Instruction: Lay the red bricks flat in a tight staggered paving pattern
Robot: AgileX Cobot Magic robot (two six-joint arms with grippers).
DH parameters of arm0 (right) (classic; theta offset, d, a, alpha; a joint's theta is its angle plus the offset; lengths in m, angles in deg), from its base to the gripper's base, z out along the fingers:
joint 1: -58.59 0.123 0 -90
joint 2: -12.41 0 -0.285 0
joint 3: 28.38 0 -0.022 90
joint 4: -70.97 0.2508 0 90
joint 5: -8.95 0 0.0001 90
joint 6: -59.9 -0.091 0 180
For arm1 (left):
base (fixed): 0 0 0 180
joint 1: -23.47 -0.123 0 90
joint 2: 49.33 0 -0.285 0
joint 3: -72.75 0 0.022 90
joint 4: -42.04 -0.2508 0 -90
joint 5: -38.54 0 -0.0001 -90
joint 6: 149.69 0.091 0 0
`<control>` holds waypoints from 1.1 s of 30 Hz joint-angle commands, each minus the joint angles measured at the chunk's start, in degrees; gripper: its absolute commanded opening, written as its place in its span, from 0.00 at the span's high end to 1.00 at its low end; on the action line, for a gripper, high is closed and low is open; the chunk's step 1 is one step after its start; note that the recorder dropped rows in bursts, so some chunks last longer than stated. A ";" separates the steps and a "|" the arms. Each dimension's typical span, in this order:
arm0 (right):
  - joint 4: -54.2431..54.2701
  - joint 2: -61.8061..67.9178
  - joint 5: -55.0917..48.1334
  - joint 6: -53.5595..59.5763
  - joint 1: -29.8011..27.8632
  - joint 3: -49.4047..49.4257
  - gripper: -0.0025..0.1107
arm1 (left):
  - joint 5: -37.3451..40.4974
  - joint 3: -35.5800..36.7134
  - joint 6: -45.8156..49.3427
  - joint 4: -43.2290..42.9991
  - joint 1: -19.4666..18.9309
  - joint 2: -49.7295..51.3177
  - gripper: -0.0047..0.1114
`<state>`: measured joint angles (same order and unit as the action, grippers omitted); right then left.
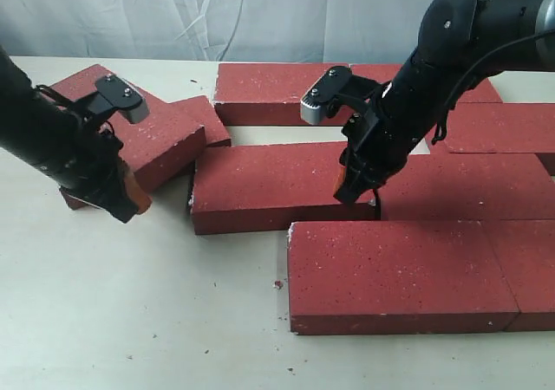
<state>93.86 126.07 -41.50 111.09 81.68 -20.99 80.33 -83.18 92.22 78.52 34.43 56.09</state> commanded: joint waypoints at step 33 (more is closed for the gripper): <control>-17.24 -1.25 15.77 -18.86 -2.40 -0.15 0.98 | -15.75 -5.65 0.17 13.93 6.86 10.08 0.96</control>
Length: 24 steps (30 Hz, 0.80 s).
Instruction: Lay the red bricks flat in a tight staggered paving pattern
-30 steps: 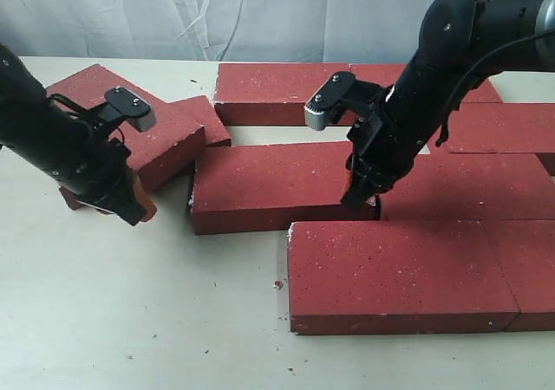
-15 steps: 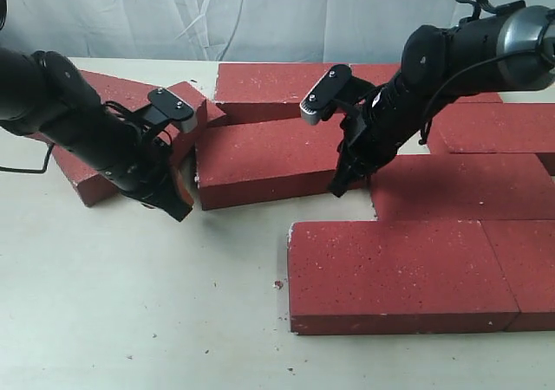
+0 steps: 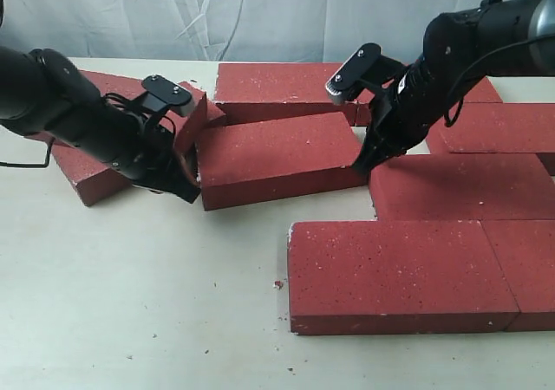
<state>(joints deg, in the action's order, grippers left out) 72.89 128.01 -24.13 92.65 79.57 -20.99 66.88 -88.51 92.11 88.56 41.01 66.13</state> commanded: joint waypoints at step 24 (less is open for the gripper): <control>31.92 1.73 -11.23 33.27 -0.18 -0.15 0.98 | 1.00 -0.54 -9.62 -10.83 1.09 -4.19 0.96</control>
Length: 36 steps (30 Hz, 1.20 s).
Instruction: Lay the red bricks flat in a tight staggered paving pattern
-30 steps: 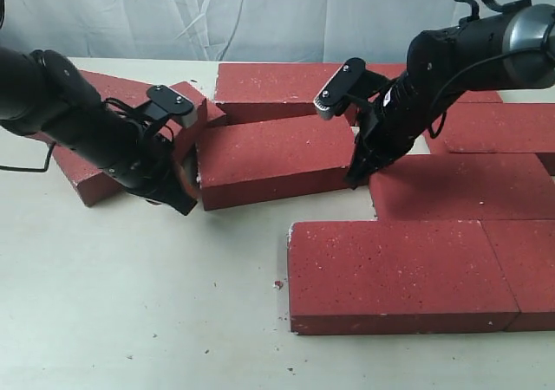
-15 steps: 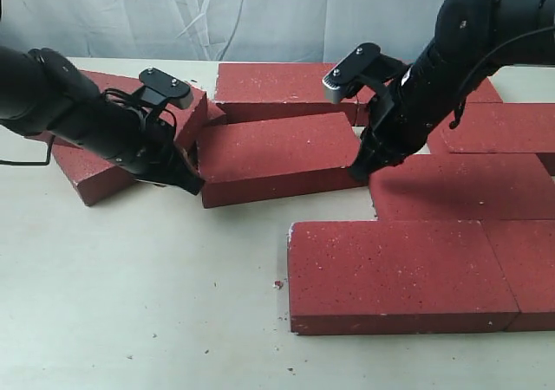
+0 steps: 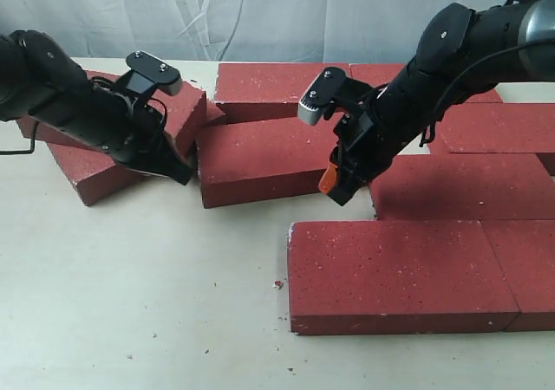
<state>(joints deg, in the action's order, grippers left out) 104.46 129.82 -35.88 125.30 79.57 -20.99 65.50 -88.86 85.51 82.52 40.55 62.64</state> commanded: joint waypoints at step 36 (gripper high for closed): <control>1.66 -0.08 3.60 0.52 -0.18 -0.15 0.98 | -22.99 0.01 22.98 21.44 4.02 0.84 0.96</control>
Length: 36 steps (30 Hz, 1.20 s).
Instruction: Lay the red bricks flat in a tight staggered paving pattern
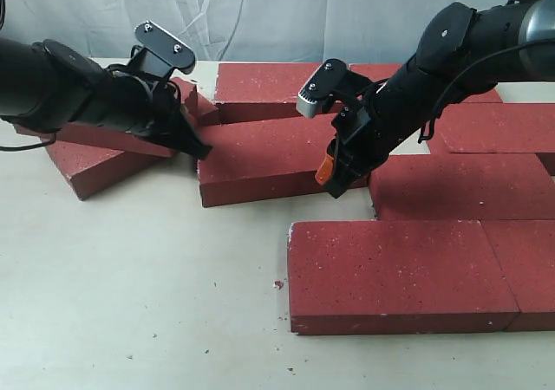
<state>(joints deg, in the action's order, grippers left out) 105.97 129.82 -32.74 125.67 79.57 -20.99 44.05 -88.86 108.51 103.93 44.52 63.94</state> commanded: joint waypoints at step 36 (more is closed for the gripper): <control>-7.55 -0.52 -3.89 -7.53 -0.30 -0.15 0.98 | 16.23 -1.87 -29.68 -32.32 1.44 2.83 0.96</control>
<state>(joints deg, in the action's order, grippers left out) 98.47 129.32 -36.69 118.30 79.57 -20.99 61.44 -89.87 79.23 70.75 45.74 65.87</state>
